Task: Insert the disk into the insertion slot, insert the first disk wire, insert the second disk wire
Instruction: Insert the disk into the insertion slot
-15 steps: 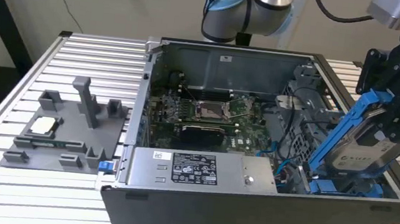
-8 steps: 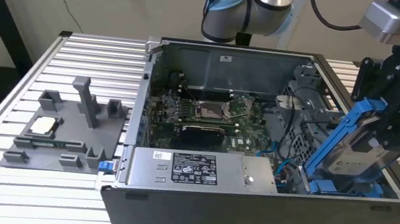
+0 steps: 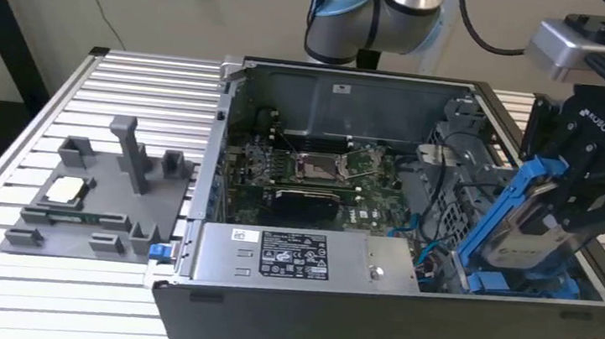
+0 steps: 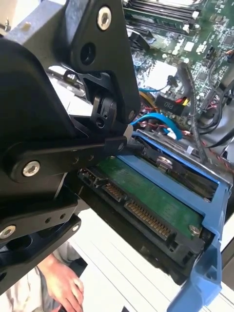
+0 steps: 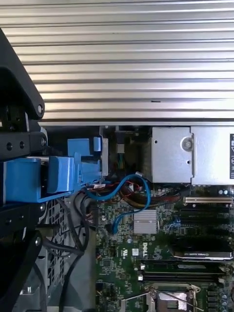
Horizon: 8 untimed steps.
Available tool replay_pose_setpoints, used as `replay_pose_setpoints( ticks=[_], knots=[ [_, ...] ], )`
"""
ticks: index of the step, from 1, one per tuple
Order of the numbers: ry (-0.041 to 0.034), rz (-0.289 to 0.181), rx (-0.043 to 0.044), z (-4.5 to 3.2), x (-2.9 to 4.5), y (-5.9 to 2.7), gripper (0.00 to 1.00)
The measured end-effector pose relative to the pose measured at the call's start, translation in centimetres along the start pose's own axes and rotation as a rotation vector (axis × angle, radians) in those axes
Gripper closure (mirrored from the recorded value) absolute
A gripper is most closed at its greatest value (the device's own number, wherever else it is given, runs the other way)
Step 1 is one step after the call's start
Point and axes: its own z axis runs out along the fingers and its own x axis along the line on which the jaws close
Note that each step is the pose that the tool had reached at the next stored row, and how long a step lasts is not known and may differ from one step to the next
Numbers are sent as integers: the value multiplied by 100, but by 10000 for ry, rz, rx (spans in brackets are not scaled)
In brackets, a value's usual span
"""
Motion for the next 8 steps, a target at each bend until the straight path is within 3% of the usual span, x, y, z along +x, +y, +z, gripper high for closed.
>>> replay_pose_setpoints(
  ticks=[4, 8],
  knots=[
    [-13, -1, 0, 67, -39, -2, 67],
    [-4, -1, -7, 65, -39, -7, 66]
  ],
)
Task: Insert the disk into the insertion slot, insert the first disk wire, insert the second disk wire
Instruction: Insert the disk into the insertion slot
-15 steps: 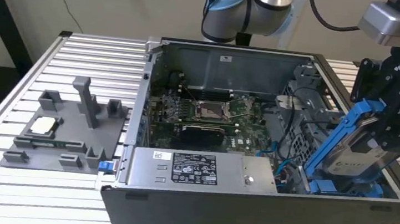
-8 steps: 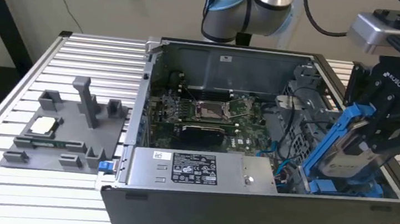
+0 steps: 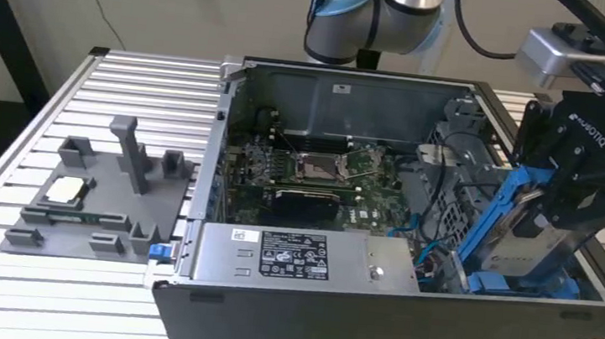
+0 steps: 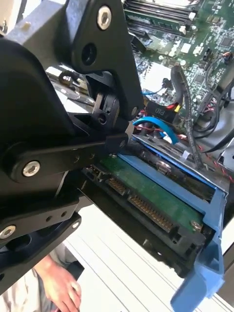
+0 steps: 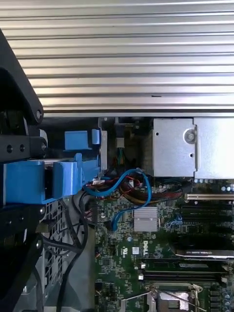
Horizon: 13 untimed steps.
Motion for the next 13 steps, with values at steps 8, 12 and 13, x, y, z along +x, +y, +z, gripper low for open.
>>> replay_pose_setpoints(
  ticks=[8, 12, 13],
  knots=[
    [4, -12, -21, -132, -69, 3, 60],
    [-8, -22, -20, -133, -177, 5, 60],
    [-14, -25, -20, -133, -200, 4, 60]
  ],
)
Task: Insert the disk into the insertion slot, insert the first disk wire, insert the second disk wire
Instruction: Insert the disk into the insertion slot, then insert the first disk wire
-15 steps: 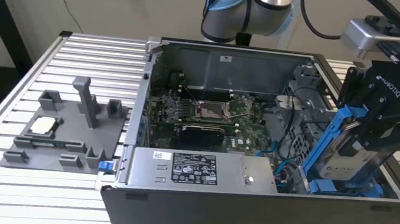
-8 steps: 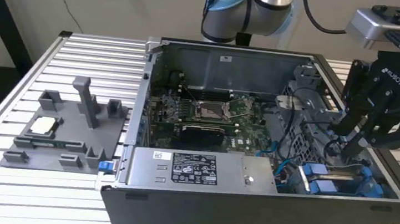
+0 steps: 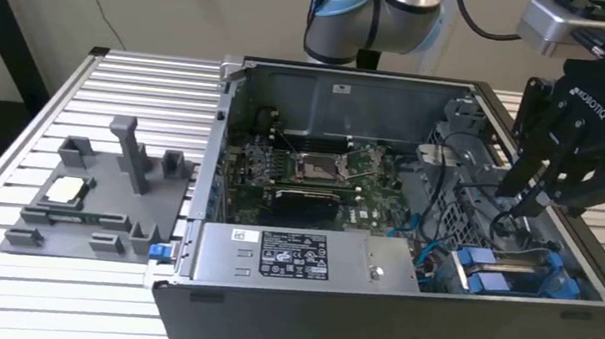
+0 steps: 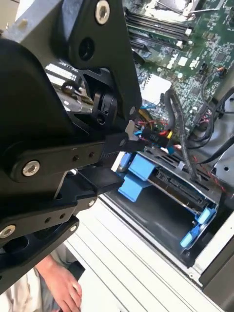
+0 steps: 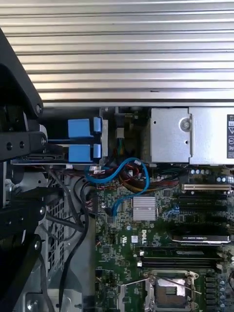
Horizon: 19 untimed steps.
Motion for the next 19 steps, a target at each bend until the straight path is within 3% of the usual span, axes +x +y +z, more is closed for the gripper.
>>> replay_pose_setpoints(
  ticks=[7, 13, 19],
  knots=[
    [-40, -3, -1, 51, -85, -57, 60],
    [-134, -7, -28, 89, -133, -134, 60],
    [-265, 31, -213, 109, -133, -136, 60]
  ],
)
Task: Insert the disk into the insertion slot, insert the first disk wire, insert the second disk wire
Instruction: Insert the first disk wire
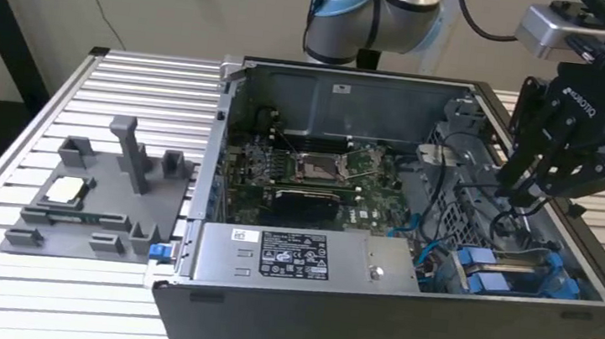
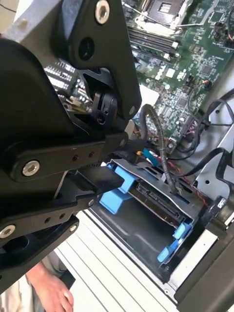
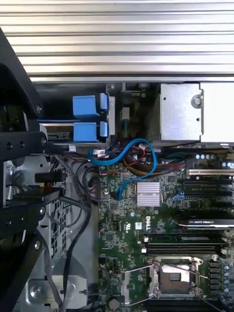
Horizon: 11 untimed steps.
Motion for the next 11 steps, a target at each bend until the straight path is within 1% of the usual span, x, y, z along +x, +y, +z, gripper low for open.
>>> replay_pose_setpoints(
  ticks=[1, 3, 4, 5, 6, 8, 9, 10, 11],
  knots=[
    [-36, 5, -11, 2, 0, 0, 60],
    [-148, 17, -30, 4, 0, -1, 60],
    [-218, 22, -33, 4, 0, -1, 62],
    [-271, 26, -35, 4, 0, -1, 62],
    [-318, 31, -35, 4, 0, -1, 69],
    [-411, 41, -37, 4, 0, -1, 69],
    [-447, 49, -37, 4, 0, 0, 69],
    [-454, 52, -37, 5, -1, 0, 69],
    [-454, 54, -37, 5, -1, 0, 71]
  ],
)
